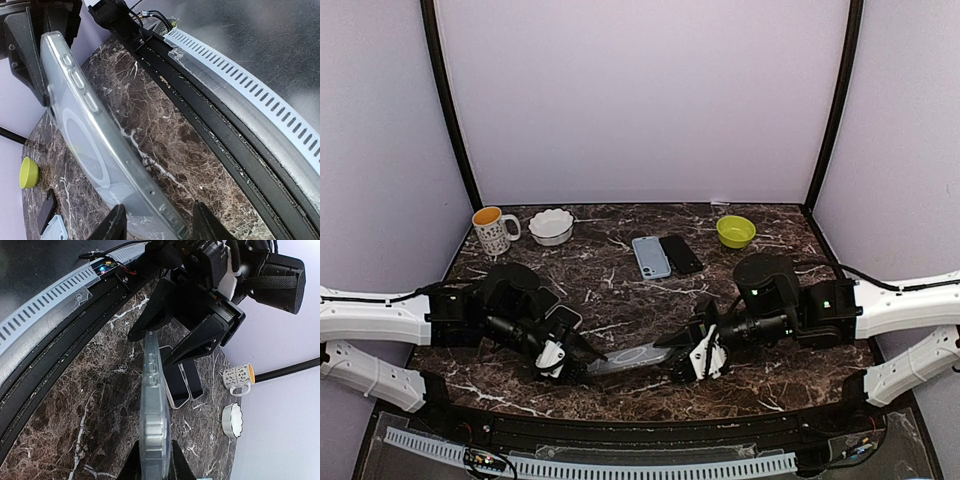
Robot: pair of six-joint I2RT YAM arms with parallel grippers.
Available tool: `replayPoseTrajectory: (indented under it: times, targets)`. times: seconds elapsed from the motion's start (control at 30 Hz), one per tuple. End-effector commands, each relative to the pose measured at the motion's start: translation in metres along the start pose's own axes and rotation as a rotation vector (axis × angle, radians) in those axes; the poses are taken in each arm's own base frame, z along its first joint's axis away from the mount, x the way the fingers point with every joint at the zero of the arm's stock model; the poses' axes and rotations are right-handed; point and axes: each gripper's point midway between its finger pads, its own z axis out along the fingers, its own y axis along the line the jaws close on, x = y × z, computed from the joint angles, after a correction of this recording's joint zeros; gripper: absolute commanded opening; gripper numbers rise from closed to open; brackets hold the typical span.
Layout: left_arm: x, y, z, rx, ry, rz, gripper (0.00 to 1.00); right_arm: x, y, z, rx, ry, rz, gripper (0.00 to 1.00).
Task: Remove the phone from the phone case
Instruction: Remove the top left corner of the phone case.
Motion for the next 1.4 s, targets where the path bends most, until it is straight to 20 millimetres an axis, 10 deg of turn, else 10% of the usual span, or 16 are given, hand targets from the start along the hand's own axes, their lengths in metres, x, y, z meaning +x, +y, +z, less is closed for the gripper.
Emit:
replayPoseTrajectory:
  times: [0.0, 0.33, 1.37]
  targets:
    - [-0.003, 0.001, -0.003, -0.034, -0.012, 0.024, 0.43, -0.019, -0.045, -0.011, 0.193, -0.056, 0.018, 0.00]
    - [-0.003, 0.001, -0.002, -0.023, -0.013, 0.009, 0.23, -0.015, -0.041, -0.011, 0.185, -0.036, -0.029, 0.00]
    - [-0.011, -0.021, 0.007, 0.145, -0.062, -0.126, 0.26, -0.025, -0.047, -0.008, 0.177, -0.034, -0.325, 0.00]
